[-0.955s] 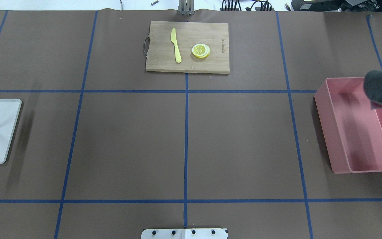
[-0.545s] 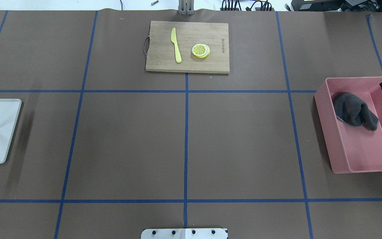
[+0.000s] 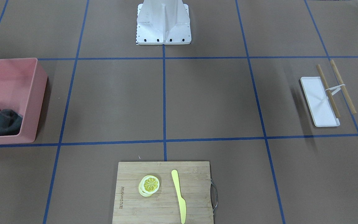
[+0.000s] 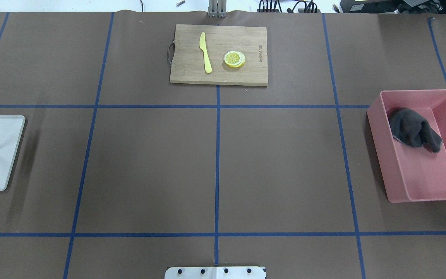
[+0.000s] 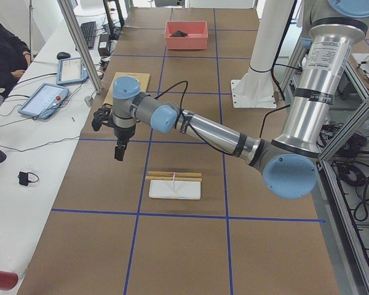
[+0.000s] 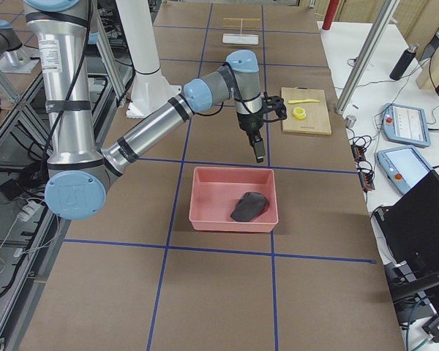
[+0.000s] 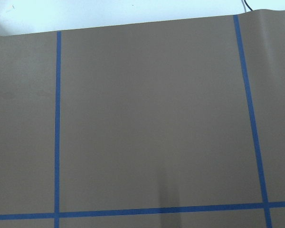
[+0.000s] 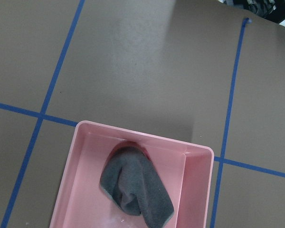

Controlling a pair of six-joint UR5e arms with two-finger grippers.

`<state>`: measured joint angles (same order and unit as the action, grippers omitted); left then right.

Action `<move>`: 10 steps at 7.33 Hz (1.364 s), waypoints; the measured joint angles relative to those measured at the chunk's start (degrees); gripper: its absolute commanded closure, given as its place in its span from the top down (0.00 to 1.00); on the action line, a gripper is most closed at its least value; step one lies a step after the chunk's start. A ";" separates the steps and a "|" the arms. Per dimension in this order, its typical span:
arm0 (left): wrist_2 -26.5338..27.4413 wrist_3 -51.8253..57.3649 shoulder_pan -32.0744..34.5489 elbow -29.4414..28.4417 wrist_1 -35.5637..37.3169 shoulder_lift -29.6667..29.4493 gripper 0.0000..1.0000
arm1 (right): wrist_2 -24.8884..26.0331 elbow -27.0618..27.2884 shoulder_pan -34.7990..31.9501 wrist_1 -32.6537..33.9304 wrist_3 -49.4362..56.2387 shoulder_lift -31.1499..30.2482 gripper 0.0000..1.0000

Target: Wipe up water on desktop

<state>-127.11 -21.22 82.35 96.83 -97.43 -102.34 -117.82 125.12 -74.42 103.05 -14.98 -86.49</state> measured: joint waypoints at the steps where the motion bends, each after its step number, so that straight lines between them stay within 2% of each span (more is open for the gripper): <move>1: -0.01 1.53 1.70 -1.74 -2.48 1.32 0.98 | -0.38 -1.13 -2.43 -0.10 0.03 -0.18 1.00; 3: 0.07 9.33 4.88 -5.79 -3.80 3.57 0.98 | -2.96 -7.85 -8.46 -0.15 0.22 -0.73 1.00; 5: -0.53 13.12 7.84 -8.95 -3.41 5.09 0.98 | -6.73 -15.52 -11.73 -0.19 0.49 -1.02 1.00; 8: -3.38 13.72 8.73 -10.02 1.21 5.60 0.98 | -13.25 -25.05 -14.51 -0.21 9.35 -2.20 1.00; 10: -3.77 13.75 8.76 -9.90 2.89 5.62 0.98 | -13.96 -32.05 -16.31 -3.98 13.27 -2.09 1.00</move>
<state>-130.89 -7.47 91.10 86.93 -94.54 -96.72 -131.78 93.07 -90.73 99.08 -1.71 -88.58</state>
